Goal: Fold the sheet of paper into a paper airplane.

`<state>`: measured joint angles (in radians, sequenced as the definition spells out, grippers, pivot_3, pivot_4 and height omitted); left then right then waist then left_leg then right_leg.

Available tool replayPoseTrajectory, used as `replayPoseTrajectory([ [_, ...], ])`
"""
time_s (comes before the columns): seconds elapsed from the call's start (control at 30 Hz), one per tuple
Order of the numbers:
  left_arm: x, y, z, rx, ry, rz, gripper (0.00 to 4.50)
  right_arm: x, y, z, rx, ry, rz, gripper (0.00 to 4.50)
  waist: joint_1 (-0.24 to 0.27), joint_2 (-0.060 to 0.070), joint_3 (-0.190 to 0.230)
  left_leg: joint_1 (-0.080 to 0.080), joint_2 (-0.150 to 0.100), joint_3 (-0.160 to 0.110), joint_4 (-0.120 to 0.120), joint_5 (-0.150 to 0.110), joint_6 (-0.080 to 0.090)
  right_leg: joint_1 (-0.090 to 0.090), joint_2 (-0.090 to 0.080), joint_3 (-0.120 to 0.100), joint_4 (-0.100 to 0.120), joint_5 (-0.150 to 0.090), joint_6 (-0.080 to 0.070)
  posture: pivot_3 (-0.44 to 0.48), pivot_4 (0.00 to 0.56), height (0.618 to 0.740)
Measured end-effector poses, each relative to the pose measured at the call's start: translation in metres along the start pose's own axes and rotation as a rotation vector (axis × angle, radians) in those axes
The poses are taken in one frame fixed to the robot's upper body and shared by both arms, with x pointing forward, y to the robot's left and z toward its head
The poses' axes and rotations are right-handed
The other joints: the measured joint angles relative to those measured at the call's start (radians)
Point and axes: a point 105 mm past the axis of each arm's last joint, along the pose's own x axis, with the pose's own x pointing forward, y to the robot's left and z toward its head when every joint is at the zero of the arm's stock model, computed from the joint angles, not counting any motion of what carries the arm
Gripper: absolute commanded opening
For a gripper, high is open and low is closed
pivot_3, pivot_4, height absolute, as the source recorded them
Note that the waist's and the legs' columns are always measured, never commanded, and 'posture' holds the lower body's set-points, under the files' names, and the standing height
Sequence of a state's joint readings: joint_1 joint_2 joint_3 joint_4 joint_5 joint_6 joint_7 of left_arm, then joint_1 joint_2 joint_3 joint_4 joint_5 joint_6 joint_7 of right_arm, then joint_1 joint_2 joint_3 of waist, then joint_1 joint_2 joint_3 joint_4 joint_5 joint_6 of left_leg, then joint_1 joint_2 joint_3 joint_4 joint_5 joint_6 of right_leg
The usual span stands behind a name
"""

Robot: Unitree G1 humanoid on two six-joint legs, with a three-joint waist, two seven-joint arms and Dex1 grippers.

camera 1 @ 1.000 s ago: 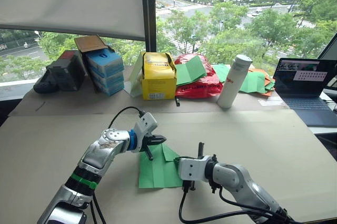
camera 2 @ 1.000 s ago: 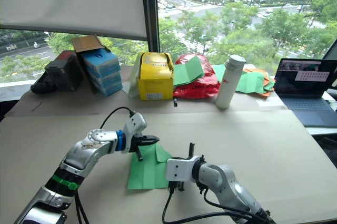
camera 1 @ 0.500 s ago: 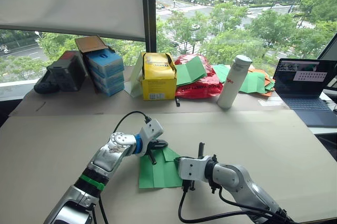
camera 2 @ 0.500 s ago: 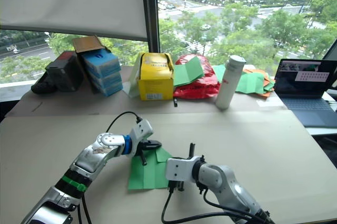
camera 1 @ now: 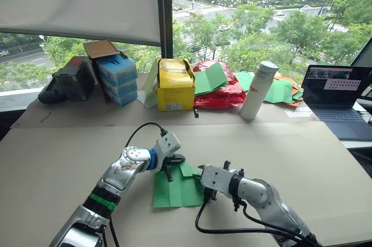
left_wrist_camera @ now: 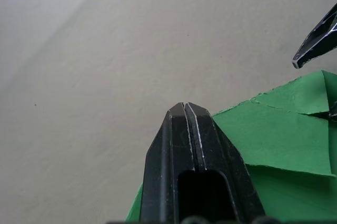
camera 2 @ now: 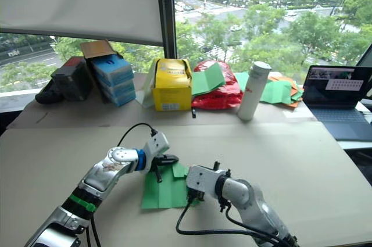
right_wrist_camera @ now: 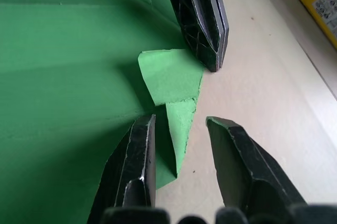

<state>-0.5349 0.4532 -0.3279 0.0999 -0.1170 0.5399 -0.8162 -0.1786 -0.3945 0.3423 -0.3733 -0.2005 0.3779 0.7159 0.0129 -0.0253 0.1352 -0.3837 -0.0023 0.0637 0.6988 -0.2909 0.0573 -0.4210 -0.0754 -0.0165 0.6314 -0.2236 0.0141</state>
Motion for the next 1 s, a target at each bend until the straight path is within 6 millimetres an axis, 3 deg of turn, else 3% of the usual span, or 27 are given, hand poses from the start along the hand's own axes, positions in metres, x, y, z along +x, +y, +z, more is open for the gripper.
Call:
replayPoseTrajectory([
  [0.17,0.000,0.000,0.001,-0.001,-0.004,-0.001,0.00,-0.001,-0.024,0.041,0.189,-0.150,-0.010,1.54,0.000,0.000,0.000,0.000,0.000,-0.001,0.000,0.000,0.000,0.000,-0.001,0.000,0.000,0.000,0.000,0.000,0.150,0.740],
  [0.2,0.000,0.000,0.001,0.000,-0.006,-0.003,0.00,0.000,-0.026,0.043,0.212,-0.153,-0.011,1.01,0.000,0.000,0.000,0.000,0.000,-0.001,0.000,0.000,0.000,0.000,-0.001,0.000,0.000,0.000,0.000,0.000,0.150,0.740],
  [0.3,0.000,0.000,0.001,0.001,-0.008,-0.004,0.00,0.008,-0.026,0.031,0.266,-0.098,-0.016,0.04,0.000,0.000,0.000,0.000,-0.001,0.000,0.000,0.000,0.000,0.000,-0.001,0.000,0.000,0.000,0.000,0.000,0.150,0.740],
  [0.47,-0.001,0.000,0.001,-0.001,-0.009,-0.002,0.00,0.027,-0.014,0.002,0.292,0.034,0.010,0.04,-0.002,0.000,0.000,0.000,-0.001,0.000,-0.001,0.000,0.000,-0.001,0.000,0.000,0.001,0.000,0.000,0.000,0.150,0.740],
  [0.63,-0.001,0.000,0.001,-0.001,-0.011,-0.003,0.00,0.044,-0.010,0.004,0.280,0.054,0.023,0.04,-0.002,0.000,0.000,-0.001,-0.001,0.000,-0.001,0.000,0.000,-0.001,-0.001,0.000,0.000,0.000,0.000,0.000,0.150,0.740],
  [1.0,-0.002,-0.001,0.000,-0.008,-0.011,0.005,0.00,0.048,-0.015,-0.002,0.272,0.109,-0.009,0.04,-0.004,0.000,0.000,0.000,0.000,0.000,-0.001,0.000,0.000,-0.001,-0.001,0.000,0.000,0.000,0.000,0.000,0.150,0.740],
])
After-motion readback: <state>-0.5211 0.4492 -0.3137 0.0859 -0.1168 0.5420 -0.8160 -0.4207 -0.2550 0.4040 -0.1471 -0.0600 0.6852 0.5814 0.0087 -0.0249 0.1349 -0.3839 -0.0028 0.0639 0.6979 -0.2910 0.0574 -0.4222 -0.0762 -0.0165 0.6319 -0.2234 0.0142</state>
